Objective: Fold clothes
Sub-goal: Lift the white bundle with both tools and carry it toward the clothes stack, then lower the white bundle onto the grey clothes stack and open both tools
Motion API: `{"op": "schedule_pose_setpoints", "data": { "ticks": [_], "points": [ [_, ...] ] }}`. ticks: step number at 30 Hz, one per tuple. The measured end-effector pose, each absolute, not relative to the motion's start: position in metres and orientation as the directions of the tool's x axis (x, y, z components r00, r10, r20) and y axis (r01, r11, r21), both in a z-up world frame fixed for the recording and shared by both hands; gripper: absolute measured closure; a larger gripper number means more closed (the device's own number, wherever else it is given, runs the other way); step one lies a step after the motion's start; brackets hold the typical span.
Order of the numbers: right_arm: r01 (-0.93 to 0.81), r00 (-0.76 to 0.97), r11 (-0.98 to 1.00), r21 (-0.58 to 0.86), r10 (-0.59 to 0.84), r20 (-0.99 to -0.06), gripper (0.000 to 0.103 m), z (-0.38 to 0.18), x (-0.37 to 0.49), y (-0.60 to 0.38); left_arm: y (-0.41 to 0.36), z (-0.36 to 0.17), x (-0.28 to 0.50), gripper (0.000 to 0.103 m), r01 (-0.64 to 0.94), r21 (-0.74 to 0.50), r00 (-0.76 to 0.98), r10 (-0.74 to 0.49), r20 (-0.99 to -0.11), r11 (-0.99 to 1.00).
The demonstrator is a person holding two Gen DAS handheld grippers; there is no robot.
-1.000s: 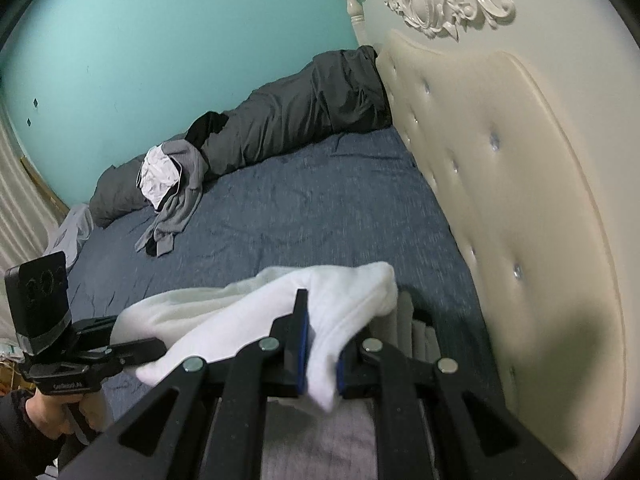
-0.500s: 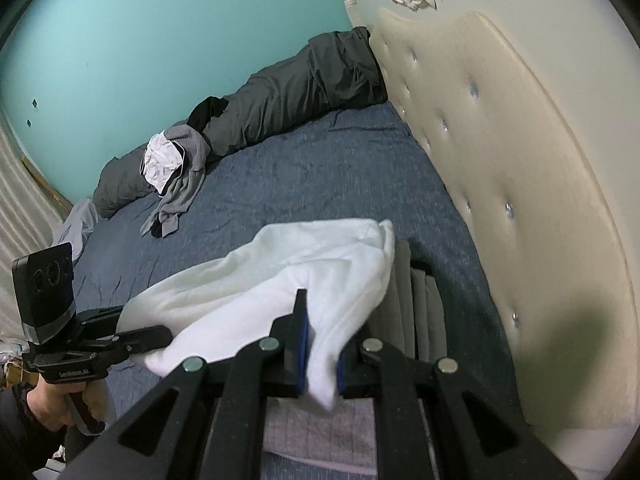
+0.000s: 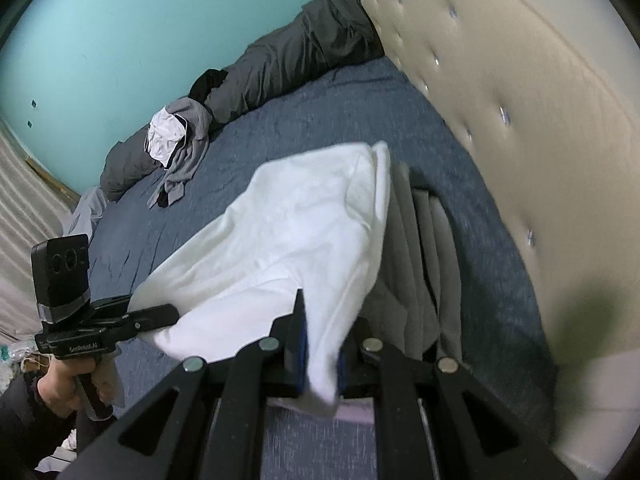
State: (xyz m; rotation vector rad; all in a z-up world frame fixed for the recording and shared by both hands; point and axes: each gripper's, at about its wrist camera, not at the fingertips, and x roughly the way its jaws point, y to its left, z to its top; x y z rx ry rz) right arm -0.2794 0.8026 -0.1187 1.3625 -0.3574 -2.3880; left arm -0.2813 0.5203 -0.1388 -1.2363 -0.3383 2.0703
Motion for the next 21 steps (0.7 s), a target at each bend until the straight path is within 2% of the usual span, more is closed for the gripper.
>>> {"op": "schedule_pose_setpoints", "data": {
  "ticks": [5, 8, 12, 16, 21],
  "points": [
    [0.16, -0.436, -0.893, 0.42, -0.445, -0.782, 0.093, -0.143, -0.269, 0.81, 0.516, -0.157, -0.271, 0.07, -0.404, -0.563, -0.275, 0.683, -0.676, -0.721],
    [0.142, -0.42, -0.889, 0.436, -0.453, -0.786, 0.093, -0.16, -0.261, 0.815, 0.508, -0.167, -0.264, 0.062, -0.384, -0.588, -0.258, 0.694, -0.673, -0.712],
    [0.109, -0.428, -0.893, 0.436, -0.438, -0.79, 0.092, -0.169, -0.252, 0.829, 0.489, -0.166, -0.251, 0.061, -0.39, -0.59, -0.256, 0.699, -0.668, -0.707],
    [0.057, -0.475, -0.905, 0.421, -0.396, -0.786, 0.092, -0.162, -0.247, 0.847, 0.465, -0.143, -0.247, 0.061, -0.409, -0.517, -0.347, 0.652, -0.674, -0.752],
    [0.052, -0.603, -0.902, 0.428, -0.37, -0.707, 0.092, -0.128, -0.246, 0.851, 0.472, -0.11, -0.261, 0.06, -0.46, -0.434, -0.425, 0.621, -0.659, -0.775]
  ]
}}
